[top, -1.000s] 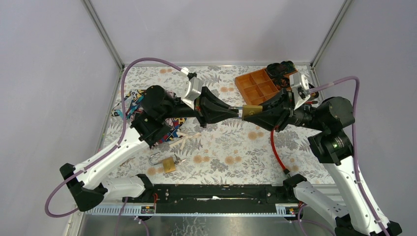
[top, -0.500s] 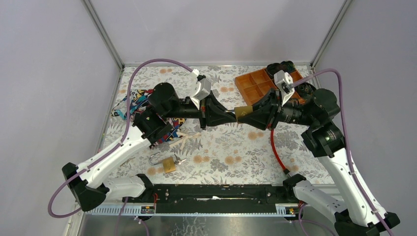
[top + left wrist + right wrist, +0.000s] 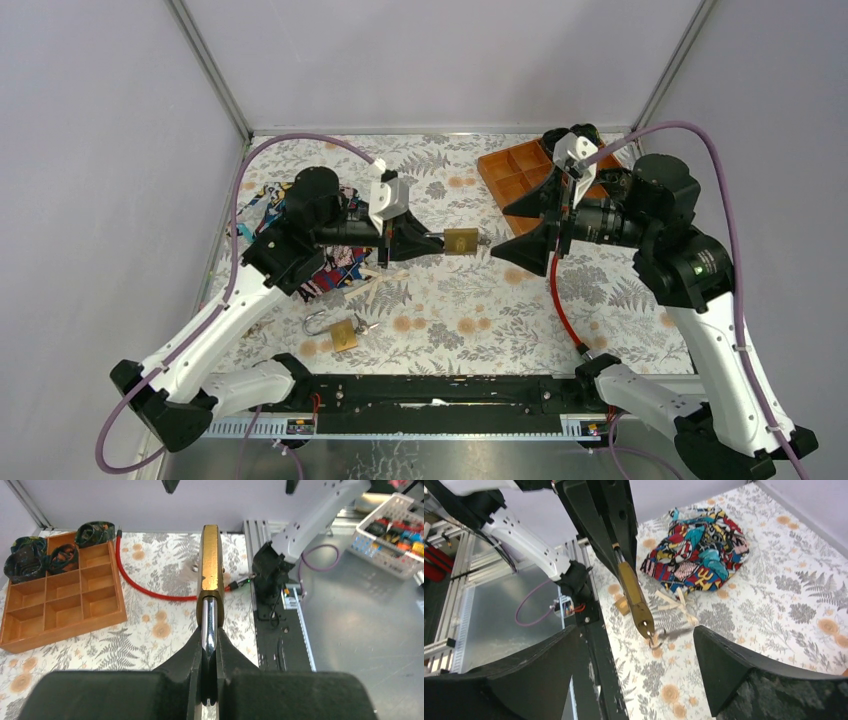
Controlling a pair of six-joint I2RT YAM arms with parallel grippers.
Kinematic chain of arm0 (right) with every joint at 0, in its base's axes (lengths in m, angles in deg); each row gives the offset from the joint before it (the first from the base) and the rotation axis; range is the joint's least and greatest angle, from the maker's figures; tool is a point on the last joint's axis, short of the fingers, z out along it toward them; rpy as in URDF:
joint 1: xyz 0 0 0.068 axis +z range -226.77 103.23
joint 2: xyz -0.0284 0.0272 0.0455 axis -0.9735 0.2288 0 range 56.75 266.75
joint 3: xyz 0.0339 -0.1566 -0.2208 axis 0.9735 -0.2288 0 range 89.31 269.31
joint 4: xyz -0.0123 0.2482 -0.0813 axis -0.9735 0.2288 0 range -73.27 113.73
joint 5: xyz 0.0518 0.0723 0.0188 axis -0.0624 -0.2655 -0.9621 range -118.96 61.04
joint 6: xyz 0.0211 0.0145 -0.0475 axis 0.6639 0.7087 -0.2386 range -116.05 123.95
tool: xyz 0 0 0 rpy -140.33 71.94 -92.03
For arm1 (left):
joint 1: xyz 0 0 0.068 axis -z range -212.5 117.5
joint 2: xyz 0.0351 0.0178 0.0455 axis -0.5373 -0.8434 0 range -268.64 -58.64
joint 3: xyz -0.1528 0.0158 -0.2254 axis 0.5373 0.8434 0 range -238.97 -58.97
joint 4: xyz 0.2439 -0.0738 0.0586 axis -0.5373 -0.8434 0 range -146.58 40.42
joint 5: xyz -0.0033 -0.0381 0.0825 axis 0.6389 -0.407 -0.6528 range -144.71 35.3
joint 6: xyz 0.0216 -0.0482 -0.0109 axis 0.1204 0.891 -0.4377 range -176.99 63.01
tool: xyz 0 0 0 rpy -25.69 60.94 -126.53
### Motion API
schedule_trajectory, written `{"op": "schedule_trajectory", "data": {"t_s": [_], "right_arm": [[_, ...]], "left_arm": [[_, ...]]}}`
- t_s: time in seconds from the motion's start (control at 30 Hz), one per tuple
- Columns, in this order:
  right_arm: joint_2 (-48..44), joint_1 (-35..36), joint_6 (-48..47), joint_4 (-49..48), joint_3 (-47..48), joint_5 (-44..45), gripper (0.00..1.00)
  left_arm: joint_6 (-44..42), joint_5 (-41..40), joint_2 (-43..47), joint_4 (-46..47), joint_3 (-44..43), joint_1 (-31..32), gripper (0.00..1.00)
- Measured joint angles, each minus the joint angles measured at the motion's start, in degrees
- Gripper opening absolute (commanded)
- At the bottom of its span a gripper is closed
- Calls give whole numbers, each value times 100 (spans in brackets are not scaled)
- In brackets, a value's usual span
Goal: Lock with the key
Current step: Place the lock at the center of the board.
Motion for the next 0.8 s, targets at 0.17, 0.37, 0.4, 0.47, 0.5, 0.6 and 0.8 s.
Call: {"op": "schedule_trajectory", "data": {"t_s": [0.17, 0.37, 0.4, 0.47, 0.5, 0.6, 0.8], "right_arm": [[221, 7, -634, 789, 157, -116, 82], [914, 190, -1215, 1167, 160, -208, 78], [944, 225, -1303, 1174, 101, -221, 78], [938, 317, -1416, 1217, 35, -229, 73], [927, 389, -1475, 1226, 26, -229, 67], [896, 612, -1624, 1248, 0, -205, 52], [890, 837, -1759, 1263, -74, -44, 35]], "left_arm": [[-748, -42, 188, -767, 15, 17, 0], [-1071, -72, 188, -1117, 17, 17, 0], [-1099, -74, 188, -1132, 17, 17, 0], [-1145, -79, 188, -1161, 17, 17, 0], [-1161, -79, 188, -1169, 17, 17, 0], [-1182, -76, 184, -1198, 17, 17, 0], [-1182, -68, 166, -1202, 17, 17, 0]]}}
